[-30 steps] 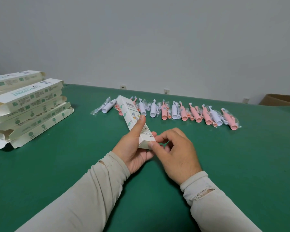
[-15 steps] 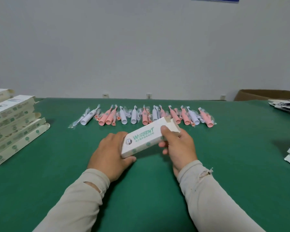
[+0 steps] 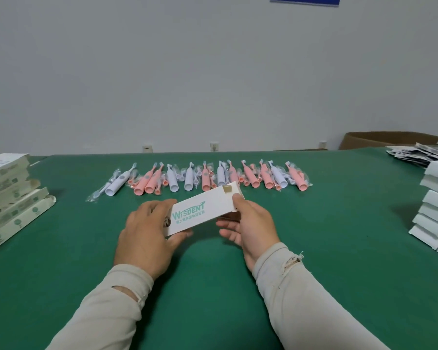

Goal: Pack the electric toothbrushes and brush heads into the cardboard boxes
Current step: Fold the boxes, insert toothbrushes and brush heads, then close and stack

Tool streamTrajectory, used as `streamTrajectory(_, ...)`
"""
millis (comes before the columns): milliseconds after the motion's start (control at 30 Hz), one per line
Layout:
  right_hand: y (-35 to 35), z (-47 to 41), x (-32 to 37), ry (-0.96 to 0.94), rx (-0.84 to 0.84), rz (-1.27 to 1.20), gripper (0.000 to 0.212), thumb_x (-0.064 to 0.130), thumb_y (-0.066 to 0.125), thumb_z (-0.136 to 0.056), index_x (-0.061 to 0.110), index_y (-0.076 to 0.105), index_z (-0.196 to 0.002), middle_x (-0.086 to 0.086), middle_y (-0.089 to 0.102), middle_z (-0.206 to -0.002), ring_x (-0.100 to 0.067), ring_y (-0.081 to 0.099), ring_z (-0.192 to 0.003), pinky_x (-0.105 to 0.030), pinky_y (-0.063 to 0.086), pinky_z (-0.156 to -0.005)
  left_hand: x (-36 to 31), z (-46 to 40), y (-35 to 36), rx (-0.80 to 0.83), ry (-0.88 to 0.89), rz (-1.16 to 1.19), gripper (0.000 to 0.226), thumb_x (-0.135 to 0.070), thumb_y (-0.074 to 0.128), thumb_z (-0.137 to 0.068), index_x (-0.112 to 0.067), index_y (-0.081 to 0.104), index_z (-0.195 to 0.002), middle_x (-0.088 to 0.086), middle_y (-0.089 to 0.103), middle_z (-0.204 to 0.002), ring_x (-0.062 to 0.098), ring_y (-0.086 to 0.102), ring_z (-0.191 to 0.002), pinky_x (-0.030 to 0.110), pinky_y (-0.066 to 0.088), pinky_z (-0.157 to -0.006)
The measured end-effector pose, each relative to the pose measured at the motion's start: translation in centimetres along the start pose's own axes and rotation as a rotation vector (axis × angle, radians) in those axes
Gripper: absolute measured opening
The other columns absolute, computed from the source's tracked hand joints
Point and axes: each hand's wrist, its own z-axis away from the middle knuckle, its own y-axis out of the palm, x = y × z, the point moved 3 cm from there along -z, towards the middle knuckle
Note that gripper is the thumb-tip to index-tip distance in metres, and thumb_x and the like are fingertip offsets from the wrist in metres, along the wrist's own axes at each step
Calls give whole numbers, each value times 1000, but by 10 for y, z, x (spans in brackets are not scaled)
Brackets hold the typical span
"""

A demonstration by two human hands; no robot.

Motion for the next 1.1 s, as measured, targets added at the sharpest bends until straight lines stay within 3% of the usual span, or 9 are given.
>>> streamTrajectory(133, -11, -4, 4, -23, -77, 121, 40, 56, 63, -90, 18, 69, -78, 5, 76, -76, -11, 64, -62, -29, 49, -59, -5, 0, -1, 43, 62, -22, 65, -51, 78, -76, -38, 53, -135, -4, 48, -138, 25, 42, -125, 45, 38, -105)
streamTrajectory(333, -16, -6, 6, 24, -61, 160, 48, 68, 68, -78, 21, 68, -84, 7, 74, -73, -11, 61, -59, -25, 46, -50, -9, 2, -3, 42, 70, -37, 66, -53, 77, -75, -39, 53, -135, -6, 49, -138, 25, 43, -124, 45, 39, -103)
streamTrajectory(400, -25, -14, 13, -43, -164, 202, 45, 64, 66, -80, 19, 67, -83, 8, 69, -69, -14, 58, -62, -28, 46, -53, -6, 3, -4, 3, 24, -41, 64, -52, 78, -75, -39, 54, -134, -6, 52, -134, 26, 45, -121, 45, 42, -99)
streamTrajectory(467, -45, -32, 30, -149, -376, 253, 29, 49, 65, -87, 21, 62, -84, 8, 62, -68, -16, 55, -61, -25, 43, -55, -2, 1, -6, -61, -38, -60, 61, -49, 78, -75, -37, 56, -132, -2, 55, -131, 30, 47, -118, 45, 42, -93)
streamTrajectory(567, -88, -68, 64, -271, -657, 565, 13, 33, 61, -91, 27, 56, -100, 5, 64, -96, -14, 57, -73, -22, 34, -57, 1, -2, -4, -110, -101, -98, 59, -48, 77, -76, -36, 58, -130, 3, 56, -129, 35, 48, -115, 46, 43, -90)
streamTrajectory(667, -128, -109, 79, -289, -747, 1002, 28, 31, 59, -92, 21, 58, -118, -9, 58, -125, -32, 56, -109, -35, 46, -85, 2, -3, 2, -113, -126, -128, 59, -50, 75, -78, -37, 56, -132, 3, 54, -133, 35, 47, -118, 48, 43, -92)
streamTrajectory(800, -158, -157, 80, -198, -661, 1362, 50, 33, 56, -92, 22, 52, -140, -12, 48, -145, -37, 44, -130, -42, 39, -105, 2, -6, 8, -96, -139, -146, 60, -53, 73, -77, -39, 55, -133, 1, 53, -135, 33, 46, -120, 50, 42, -95)
streamTrajectory(933, -171, -195, 81, -154, -389, 1438, 55, 30, 45, -100, 33, 36, -153, -1, 17, -167, -34, 23, -150, -43, 21, -121, 3, -6, 10, -107, -136, -121, 62, -54, 76, -73, -40, 56, -130, 2, 55, -134, 35, 48, -120, 54, 44, -93)
streamTrajectory(1100, -164, -237, 88, -158, -218, 1430, 48, 24, 33, -105, 30, 41, -152, 2, 18, -167, -29, 20, -152, -38, 18, -124, 5, -7, 18, -116, -127, -140, 71, -53, 82, -63, -46, 54, -128, -3, 55, -130, 29, 47, -118, 58, 45, -89)
